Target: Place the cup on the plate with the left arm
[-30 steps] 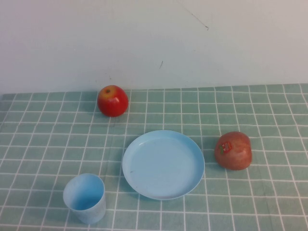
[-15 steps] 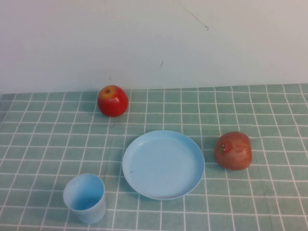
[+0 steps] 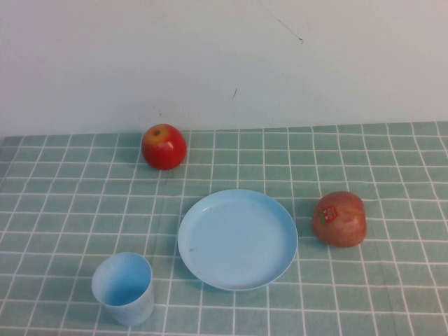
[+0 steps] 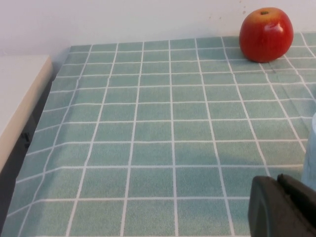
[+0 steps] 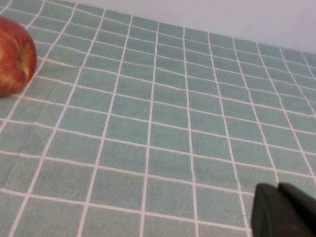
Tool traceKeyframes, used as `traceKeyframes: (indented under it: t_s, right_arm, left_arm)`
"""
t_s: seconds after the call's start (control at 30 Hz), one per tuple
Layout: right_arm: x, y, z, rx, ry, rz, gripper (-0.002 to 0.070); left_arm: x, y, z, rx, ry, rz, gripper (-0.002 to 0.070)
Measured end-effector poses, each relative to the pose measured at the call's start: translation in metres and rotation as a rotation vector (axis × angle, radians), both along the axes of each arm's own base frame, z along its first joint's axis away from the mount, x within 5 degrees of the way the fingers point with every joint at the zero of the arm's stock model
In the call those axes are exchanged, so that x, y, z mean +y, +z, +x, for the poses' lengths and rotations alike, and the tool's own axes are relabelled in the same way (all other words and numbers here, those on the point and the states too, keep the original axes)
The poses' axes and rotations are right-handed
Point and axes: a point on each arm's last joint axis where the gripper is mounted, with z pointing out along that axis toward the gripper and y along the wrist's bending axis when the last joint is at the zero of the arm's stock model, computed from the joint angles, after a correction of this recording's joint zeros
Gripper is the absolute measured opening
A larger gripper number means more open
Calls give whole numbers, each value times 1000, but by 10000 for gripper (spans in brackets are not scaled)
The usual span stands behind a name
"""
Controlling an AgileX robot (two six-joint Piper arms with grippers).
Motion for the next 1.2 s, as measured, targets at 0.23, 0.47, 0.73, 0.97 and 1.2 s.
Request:
traceKeyframes:
  t_s: [0.23, 0.47, 0.73, 0.97, 1.2]
  right_arm:
    - [0, 0, 0, 0, 0, 0, -2]
    - [0, 0, 0, 0, 0, 0, -2]
    - [0, 0, 0, 0, 0, 0, -2]
    - [0, 0, 0, 0, 0, 0, -2]
    - [0, 0, 0, 0, 0, 0, -2]
  left_arm:
    - [0, 5, 1, -57, -4, -3, -3]
    - [-2, 27, 4, -312, -6, -119, -3]
    - [0, 74, -10, -857, -33, -217, -3]
    - [-1, 102, -19, -930, -60, -269, -3]
    - [-1, 173, -15, -745, -38, -231, -3]
